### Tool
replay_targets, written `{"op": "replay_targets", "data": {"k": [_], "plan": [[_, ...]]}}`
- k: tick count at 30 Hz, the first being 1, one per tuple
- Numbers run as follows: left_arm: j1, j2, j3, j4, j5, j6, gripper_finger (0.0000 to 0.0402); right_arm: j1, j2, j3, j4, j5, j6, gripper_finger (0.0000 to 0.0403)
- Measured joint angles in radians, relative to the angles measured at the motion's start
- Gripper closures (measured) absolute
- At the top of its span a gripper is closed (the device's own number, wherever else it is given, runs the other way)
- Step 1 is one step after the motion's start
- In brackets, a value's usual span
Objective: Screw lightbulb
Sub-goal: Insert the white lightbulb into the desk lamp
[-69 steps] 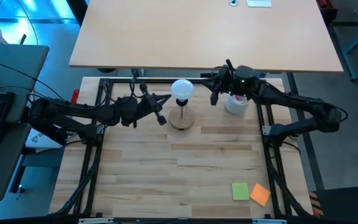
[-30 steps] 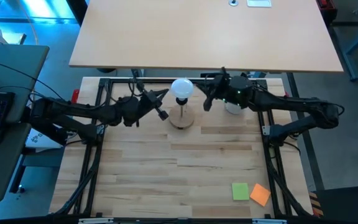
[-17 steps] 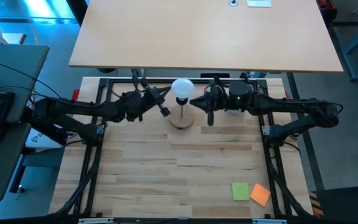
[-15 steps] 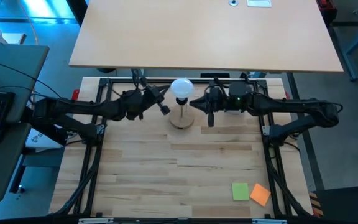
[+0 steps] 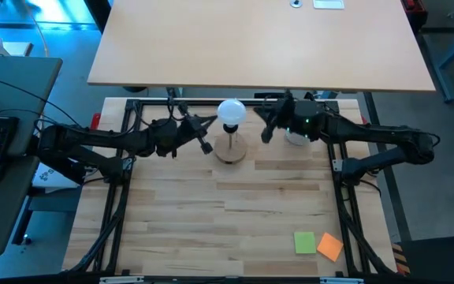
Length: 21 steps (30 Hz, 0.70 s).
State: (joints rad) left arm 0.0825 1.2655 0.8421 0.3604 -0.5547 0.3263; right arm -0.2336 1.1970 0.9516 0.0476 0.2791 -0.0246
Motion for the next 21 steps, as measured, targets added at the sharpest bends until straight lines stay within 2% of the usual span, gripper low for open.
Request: {"op": "replay_targets", "data": {"k": [3,9,12,17,21], "plan": [[-0.007,0.000,0.000,0.012,0.056,-0.022,0.0401,-0.046,0.005,0.000,0.022,-0.019,0.021,0.0378],[0.034,0.005,0.000,0.035,0.069,-0.035,0.0401,-0.057,0.031,0.000,0.083,-0.301,0.026,0.0378],[0.071,0.020,0.000,0.048,0.091,-0.045,0.0401,-0.029,0.050,0.000,0.097,-0.386,0.026,0.0378],[0.133,0.040,0.000,0.030,0.102,-0.045,0.0401,0.031,0.066,0.000,0.119,-0.422,-0.007,0.0378],[0.148,0.027,-0.001,-0.002,0.060,-0.034,0.0401,0.064,0.049,-0.001,0.088,-0.405,-0.073,0.0378]]}}
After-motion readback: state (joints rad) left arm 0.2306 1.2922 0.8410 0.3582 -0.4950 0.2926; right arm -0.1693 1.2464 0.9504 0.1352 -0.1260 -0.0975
